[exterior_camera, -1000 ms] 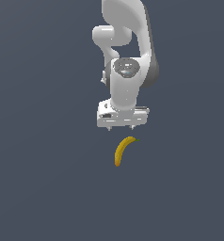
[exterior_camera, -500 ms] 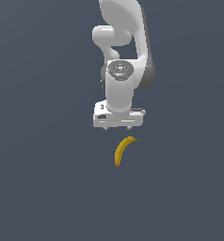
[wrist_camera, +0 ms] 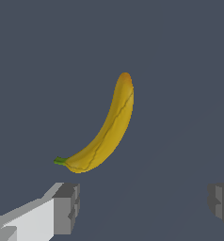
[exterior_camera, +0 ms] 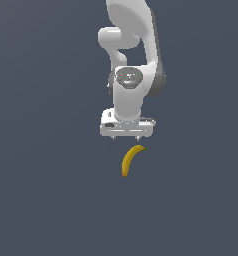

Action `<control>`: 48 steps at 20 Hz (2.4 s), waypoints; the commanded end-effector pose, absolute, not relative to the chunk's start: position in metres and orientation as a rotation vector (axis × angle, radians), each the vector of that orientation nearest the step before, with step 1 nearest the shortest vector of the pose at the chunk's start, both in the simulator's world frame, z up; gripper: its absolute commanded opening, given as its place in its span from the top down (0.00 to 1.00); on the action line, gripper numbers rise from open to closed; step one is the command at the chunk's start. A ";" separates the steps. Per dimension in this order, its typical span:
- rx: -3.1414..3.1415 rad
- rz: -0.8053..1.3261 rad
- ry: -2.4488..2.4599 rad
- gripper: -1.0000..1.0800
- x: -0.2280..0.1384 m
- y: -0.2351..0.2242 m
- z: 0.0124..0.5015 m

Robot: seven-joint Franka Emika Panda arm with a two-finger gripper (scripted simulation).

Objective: Pick up the object and move it to a goal position.

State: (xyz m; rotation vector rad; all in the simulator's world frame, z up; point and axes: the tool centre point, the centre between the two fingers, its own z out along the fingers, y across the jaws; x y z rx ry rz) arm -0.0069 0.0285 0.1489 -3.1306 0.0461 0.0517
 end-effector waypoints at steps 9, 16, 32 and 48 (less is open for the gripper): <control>-3.113 0.040 0.351 0.04 0.002 0.039 0.126; -3.073 0.028 0.623 0.04 0.009 0.048 0.105; -2.961 0.002 1.049 0.04 0.019 0.063 0.072; -2.950 0.000 1.081 0.04 0.019 0.064 0.039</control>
